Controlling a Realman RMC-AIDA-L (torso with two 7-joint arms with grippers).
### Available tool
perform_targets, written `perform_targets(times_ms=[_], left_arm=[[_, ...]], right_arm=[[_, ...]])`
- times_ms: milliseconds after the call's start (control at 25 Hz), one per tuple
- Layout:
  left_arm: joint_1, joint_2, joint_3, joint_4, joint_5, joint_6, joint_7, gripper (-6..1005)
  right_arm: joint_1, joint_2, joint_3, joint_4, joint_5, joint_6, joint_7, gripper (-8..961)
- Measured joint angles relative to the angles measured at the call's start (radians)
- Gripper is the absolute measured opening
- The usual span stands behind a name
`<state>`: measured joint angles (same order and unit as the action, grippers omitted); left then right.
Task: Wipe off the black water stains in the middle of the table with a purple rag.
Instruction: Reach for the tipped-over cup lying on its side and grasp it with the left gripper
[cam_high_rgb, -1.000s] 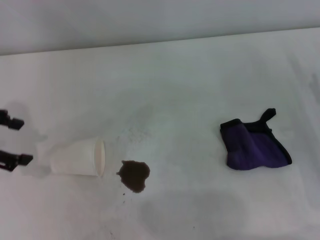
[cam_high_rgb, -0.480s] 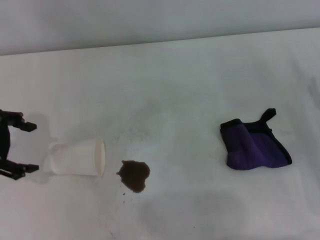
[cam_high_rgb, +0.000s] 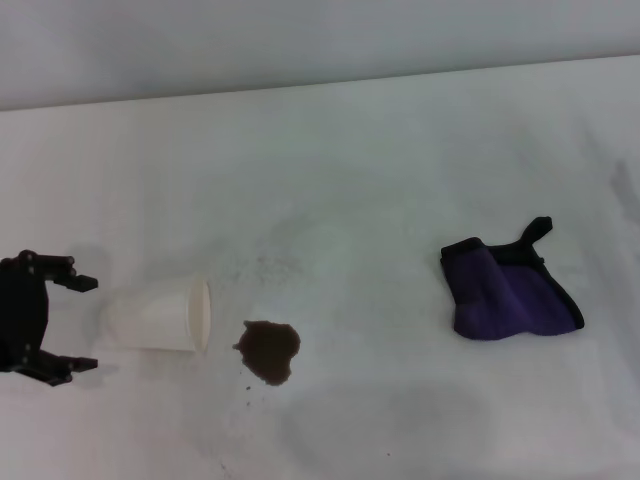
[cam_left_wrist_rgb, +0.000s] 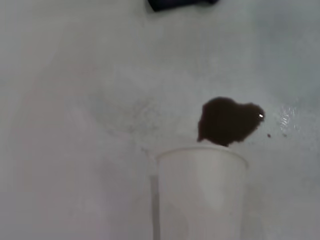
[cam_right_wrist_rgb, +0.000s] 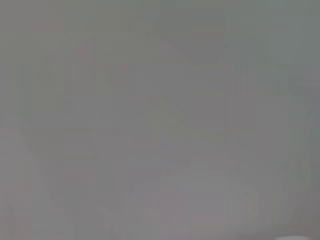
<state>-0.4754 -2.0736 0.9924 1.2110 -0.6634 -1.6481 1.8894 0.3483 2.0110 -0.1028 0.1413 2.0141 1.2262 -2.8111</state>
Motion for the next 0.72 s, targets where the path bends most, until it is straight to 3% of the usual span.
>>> perform_targets(times_ms=[720], left_arm=[[-0.016,-0.002,0.121,-0.154,-0.082,0.183,0.044,888]], right_arm=[[-0.009,-0.001,0.0,0.001,0.0,0.0,0.001,858]])
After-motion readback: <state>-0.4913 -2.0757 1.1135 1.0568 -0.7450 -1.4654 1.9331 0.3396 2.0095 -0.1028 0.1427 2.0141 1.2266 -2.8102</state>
